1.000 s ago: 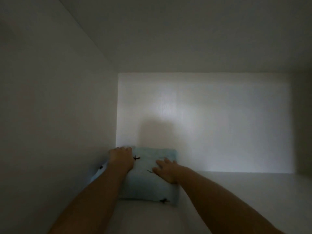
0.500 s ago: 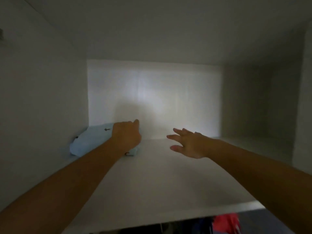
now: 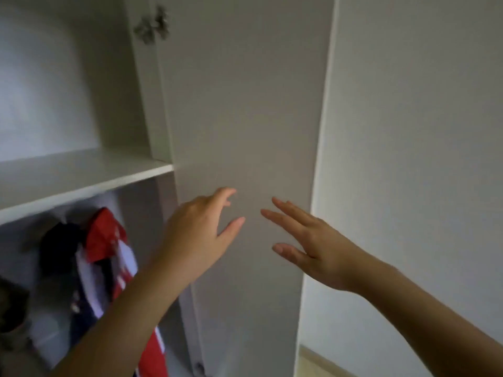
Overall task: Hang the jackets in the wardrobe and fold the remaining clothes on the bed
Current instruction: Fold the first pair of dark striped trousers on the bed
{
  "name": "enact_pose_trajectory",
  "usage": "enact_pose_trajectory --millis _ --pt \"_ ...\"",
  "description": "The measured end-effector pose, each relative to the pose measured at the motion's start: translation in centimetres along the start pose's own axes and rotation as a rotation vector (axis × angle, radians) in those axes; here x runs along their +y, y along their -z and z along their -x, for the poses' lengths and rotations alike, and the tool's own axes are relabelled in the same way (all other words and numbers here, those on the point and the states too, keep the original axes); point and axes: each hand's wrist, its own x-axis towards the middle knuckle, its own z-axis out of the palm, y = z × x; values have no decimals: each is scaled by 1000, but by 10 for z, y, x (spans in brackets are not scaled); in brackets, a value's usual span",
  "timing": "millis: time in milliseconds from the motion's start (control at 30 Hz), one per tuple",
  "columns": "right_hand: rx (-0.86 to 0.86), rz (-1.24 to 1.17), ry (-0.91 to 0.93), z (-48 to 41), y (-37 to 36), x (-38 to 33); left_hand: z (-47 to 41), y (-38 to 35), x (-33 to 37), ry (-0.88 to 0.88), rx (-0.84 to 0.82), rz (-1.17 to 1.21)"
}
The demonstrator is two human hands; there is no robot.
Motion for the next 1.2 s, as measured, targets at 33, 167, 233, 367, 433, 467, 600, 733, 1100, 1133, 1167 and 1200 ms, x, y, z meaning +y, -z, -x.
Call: enact_pose_trajectory --millis 33,167,233,367,433,467,600,733,1100,1133,1167,1200 --pt "7 -14 -71 37 5 17 3 -26 32 -24 -24 81" --pt "79 -69 -421 173 20 74 21 -125 157 -77 -177 406" --pt "134 -88 -602 230 19 101 31 -175 212 -81 -284 559" --pt "218 -137 -931 335 6 155 49 -272 304 -190 -541 660" --pt "278 -169 -1078 383 4 185 50 -317 344 -245 -655 696" --pt "313 -181 -1148 405 4 199 48 -338 364 -264 -700 718" --pt "455 -200 -1461 486 9 247 37 -414 457 -411 -899 800" --pt "602 -210 -1707 556 15 262 37 -467 549 -592 -1103 853" --pt "972 -350 -2052 784 28 338 119 -578 812 -759 -1505 801" --pt "998 -385 -2068 805 33 350 127 -585 837 -746 -1514 783" --pt "1010 -414 -2083 821 36 359 134 -591 857 -733 -1522 765" --pt "1012 -440 -2097 845 41 372 142 -600 884 -719 -1532 753"
